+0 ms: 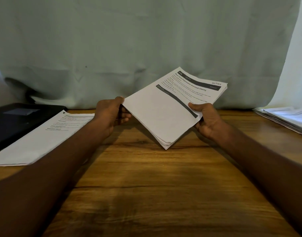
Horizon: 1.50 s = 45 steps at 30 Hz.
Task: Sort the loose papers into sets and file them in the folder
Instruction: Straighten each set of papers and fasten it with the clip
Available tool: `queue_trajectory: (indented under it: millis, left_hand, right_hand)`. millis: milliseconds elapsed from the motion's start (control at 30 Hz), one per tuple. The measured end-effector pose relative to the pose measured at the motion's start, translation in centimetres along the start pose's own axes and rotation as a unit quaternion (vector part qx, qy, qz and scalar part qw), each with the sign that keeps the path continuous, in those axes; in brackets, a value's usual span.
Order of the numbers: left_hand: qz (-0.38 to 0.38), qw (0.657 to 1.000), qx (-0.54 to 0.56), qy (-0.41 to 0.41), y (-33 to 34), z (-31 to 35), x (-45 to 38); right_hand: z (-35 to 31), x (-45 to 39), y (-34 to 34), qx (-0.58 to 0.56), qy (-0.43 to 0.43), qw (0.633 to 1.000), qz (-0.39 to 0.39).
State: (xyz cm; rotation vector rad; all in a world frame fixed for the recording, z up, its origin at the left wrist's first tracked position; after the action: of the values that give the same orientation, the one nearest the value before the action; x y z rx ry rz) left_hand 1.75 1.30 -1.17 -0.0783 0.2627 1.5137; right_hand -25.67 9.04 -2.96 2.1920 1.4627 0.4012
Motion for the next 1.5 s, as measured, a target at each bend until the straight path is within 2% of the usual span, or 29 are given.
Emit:
queue_trajectory:
  millis: [233,367,434,567,700,867,934,1034,1101,1167,1301,1401,1501]
  left_hand:
    - [0.001,1.0,-0.025,-0.005,-0.7,0.5,0.1]
    - [0.013,1.0,0.01,-0.009,-1.3,0.9,-0.1]
    - [-0.02,0.999,0.027,-0.017,-1.5,1.0,-0.2]
    - [-0.132,0.99,0.01,-0.053,-1.1,0.9,-0.2]
    - [-0.257,0.963,0.038,-0.066,0.1,0.9,1.2]
    - [-0.311,0.949,0.029,-0.038,0.3,0.5,1.9]
    - [-0.29,0.957,0.003,0.01,0.5,0.8,2.1]
    - [-0.139,0.982,-0.05,0.118,1.0,1.5,2.0]
    - [-0.07,0.98,-0.056,0.18,1.1,1.8,1.7]
    - [-0.058,0.969,-0.065,0.231,1.2,1.8,2.0]
    - [-0.063,0.958,-0.039,0.276,2.0,1.5,2.8]
    - [-0.046,0.961,-0.062,0.266,2.2,0.9,2.8]
    - [-0.051,0.966,-0.108,0.229,2.2,0.0,2.7]
  right_hand:
    - [-0.1,0.9,0.1,-0.011,0.017,1.0,-0.003]
    - [-0.3,1.2,0.1,0.021,0.035,0.998,-0.043]
    - [-0.3,1.2,0.1,0.072,0.045,0.994,-0.075]
    - [0.4,1.7,0.9,0.118,0.05,0.982,-0.141]
    - [1.0,2.0,2.0,0.152,-0.002,0.984,-0.094]
    - [-0.7,2.8,3.6,0.184,-0.129,0.974,-0.033]
    - [-1.1,3.0,4.0,0.189,-0.162,0.968,-0.028]
    - [-1.2,3.5,4.4,0.18,-0.158,0.968,-0.073]
    - [-0.8,3.9,4.7,0.189,-0.137,0.967,-0.102]
    - [-0.1,4.1,4.8,0.201,-0.143,0.964,-0.1]
    - [0.6,4.8,5.5,0.254,-0.24,0.936,-0.036]
    - [0.8,4.9,5.6,0.287,-0.266,0.92,-0.016]
    - [1.4,4.8,5.3,0.333,-0.225,0.915,-0.013]
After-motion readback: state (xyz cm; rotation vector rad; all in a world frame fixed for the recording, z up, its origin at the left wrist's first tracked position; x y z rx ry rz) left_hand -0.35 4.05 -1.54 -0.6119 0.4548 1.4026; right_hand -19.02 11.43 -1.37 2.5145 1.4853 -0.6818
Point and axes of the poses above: each hand's wrist, its own x-axis away from the middle knuckle, its own y-axis out of the palm, z = x × y, the point moved 1 cm from there along -x, towards the middle knuckle, and after that the axes turned 5 degrees about y, right-handed, at the moved point
